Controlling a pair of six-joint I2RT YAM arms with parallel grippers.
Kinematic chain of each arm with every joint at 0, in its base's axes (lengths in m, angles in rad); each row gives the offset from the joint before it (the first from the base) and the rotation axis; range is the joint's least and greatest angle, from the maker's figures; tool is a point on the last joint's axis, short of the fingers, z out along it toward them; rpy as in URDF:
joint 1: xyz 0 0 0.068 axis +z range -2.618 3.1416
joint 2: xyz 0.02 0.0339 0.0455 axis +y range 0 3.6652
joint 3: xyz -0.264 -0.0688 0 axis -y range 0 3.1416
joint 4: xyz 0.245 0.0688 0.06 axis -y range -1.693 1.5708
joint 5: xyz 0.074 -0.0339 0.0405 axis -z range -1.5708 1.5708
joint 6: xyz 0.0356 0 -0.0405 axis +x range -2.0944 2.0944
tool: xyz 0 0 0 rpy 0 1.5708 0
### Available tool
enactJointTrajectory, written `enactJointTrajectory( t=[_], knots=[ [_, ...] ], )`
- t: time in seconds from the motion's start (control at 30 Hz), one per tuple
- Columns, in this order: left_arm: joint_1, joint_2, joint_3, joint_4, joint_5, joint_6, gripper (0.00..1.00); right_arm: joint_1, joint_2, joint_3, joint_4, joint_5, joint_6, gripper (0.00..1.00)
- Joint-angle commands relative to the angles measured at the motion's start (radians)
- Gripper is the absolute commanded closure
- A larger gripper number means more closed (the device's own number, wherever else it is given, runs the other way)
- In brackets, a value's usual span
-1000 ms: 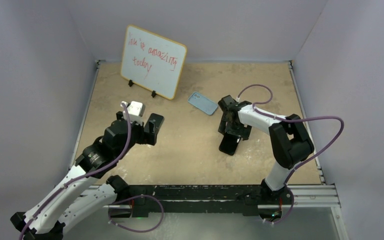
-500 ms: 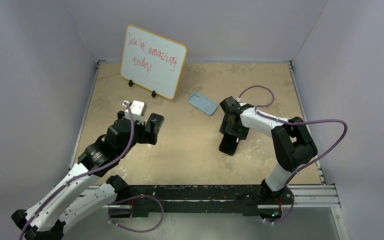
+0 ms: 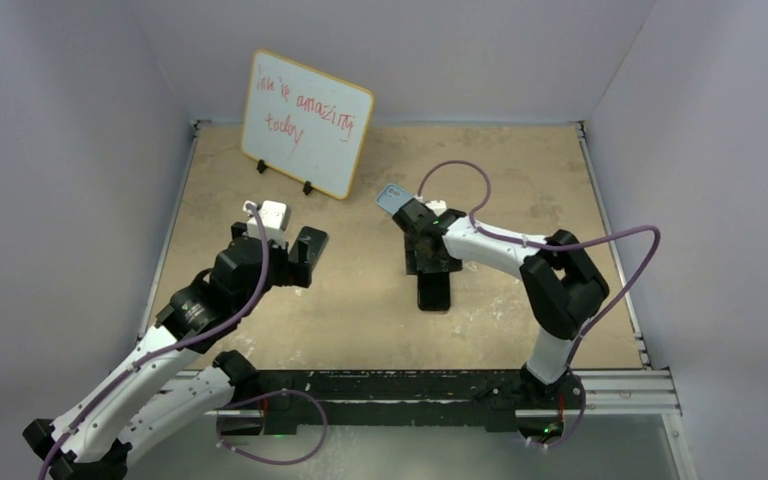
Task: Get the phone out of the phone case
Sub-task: Move the phone to the center of the board.
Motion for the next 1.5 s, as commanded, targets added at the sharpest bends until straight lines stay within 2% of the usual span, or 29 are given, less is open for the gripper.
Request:
enactJointTrajectory(
  t=[0.0, 0.23, 0.53, 0.63, 0.9, 1.0, 1.07, 1.2, 1.47],
  knots=[
    [0.009, -0.007, 0.000, 0.009, -0.039, 0.002, 0.09, 0.081, 0.039, 0.133, -0.035, -0.001, -0.119, 0.39],
    [0.018, -0.001, 0.000, 0.006, -0.052, -0.001, 0.09, 0.186, 0.174, 0.321, -0.058, -0.059, -0.257, 0.39],
    [0.030, 0.010, 0.001, 0.006, -0.054, -0.003, 0.09, 0.231, 0.275, 0.425, 0.015, -0.138, -0.373, 0.38],
    [0.033, 0.014, 0.001, 0.008, -0.051, -0.003, 0.09, 0.233, 0.301, 0.440, 0.040, -0.174, -0.392, 0.34],
    [0.037, 0.025, 0.001, 0.013, -0.035, 0.007, 0.09, 0.235, 0.328, 0.463, 0.045, -0.200, -0.397, 0.16],
    [0.038, 0.038, 0.002, 0.018, -0.022, 0.010, 0.09, 0.233, 0.304, 0.458, 0.050, -0.200, -0.387, 0.04],
    [0.037, 0.056, 0.010, 0.016, -0.006, 0.008, 0.09, 0.234, 0.276, 0.440, 0.067, -0.211, -0.387, 0.01],
    [0.037, 0.104, 0.046, -0.004, 0.025, -0.005, 0.09, 0.233, 0.188, 0.378, 0.087, -0.251, -0.362, 0.01],
    [0.038, 0.201, 0.087, 0.005, 0.133, -0.082, 0.09, 0.221, -0.032, 0.145, 0.217, -0.312, -0.302, 0.01]
  ],
)
